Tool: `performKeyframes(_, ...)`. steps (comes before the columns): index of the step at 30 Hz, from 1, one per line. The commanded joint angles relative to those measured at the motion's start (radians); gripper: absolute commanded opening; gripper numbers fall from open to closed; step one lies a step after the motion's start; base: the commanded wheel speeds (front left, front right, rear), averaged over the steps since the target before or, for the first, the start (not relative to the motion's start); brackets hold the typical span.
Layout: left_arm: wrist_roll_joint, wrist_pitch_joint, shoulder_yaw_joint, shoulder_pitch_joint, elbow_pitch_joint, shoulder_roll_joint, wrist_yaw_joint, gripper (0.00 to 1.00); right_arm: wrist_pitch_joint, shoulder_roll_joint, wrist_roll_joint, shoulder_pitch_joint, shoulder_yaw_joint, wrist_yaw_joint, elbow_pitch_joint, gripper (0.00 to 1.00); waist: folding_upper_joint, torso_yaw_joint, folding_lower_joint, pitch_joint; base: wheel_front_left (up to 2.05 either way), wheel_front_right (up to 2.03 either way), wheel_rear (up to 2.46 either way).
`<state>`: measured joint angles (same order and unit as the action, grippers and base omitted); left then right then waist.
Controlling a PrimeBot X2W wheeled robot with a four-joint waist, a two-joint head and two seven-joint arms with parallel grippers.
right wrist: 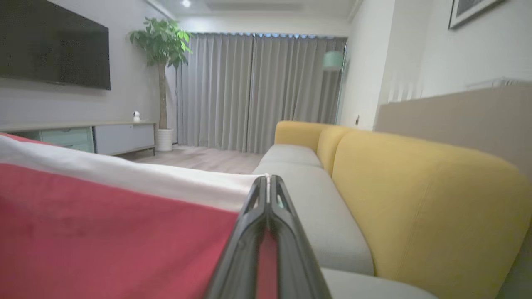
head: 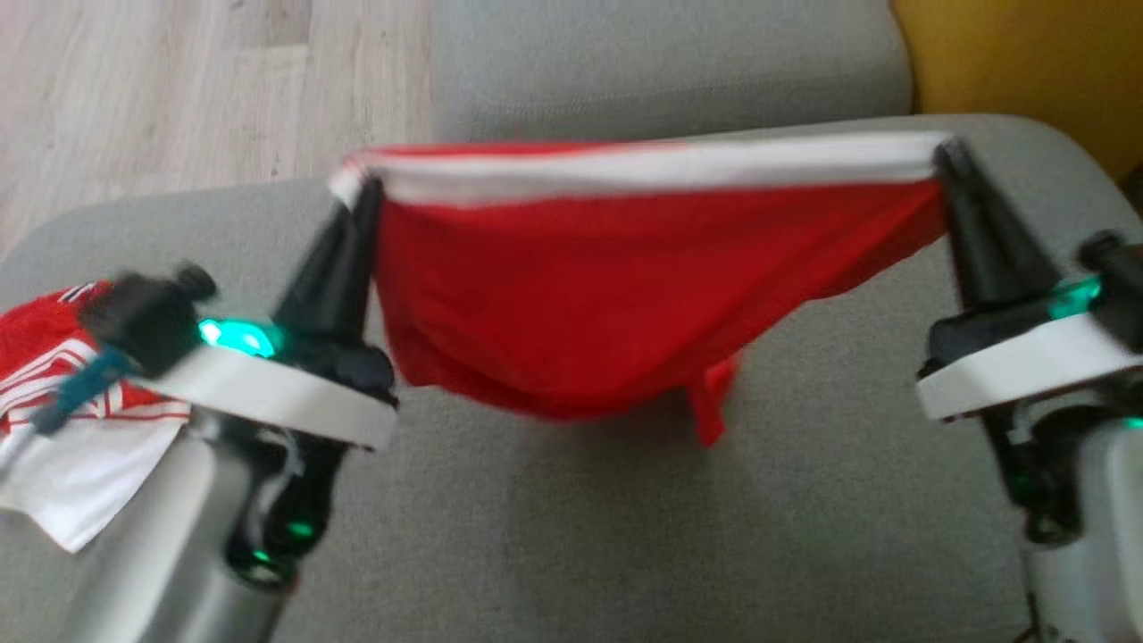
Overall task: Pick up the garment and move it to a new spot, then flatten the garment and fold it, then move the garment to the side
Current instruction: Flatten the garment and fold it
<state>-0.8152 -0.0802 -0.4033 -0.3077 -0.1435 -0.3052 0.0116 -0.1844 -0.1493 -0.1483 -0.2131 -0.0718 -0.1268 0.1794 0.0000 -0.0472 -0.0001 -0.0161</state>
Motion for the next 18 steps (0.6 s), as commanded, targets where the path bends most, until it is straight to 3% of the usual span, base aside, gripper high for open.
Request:
performKeyframes(1,0.022,-0.026,0.062,-0.086,-0.09,-0.05,0.018,0.0,-0.019,-0.019,0.0,-0.046,-0.002,-0.004,0.095,0.0,0.0,-0.004,0.0001,-0.017,0.0,0.0,0.0)
performKeyframes(5,0.04,-0.085,0.08,-0.135,-0.202,-0.097,0.041,0.0,-0.055,-0.028,0.007,-0.068,0.012,-0.004,0.225,0.0,0.0,-0.008,0.0001,-0.023,0.0,0.0,0.0)
performKeyframes(12,0.042,-0.149,0.106,-0.195,-0.275,-0.136,0.065,0.0,-0.108,-0.041,0.015,-0.104,0.035,-0.004,0.353,0.0,0.0,-0.017,0.0001,-0.006,0.0,0.0,0.0)
performKeyframes(18,0.025,-0.177,0.099,-0.252,-0.211,-0.129,0.061,0.0,-0.137,-0.04,-0.005,-0.149,0.037,-0.004,0.297,0.0,0.0,-0.027,0.0001,0.086,0.0,0.0,0.0)
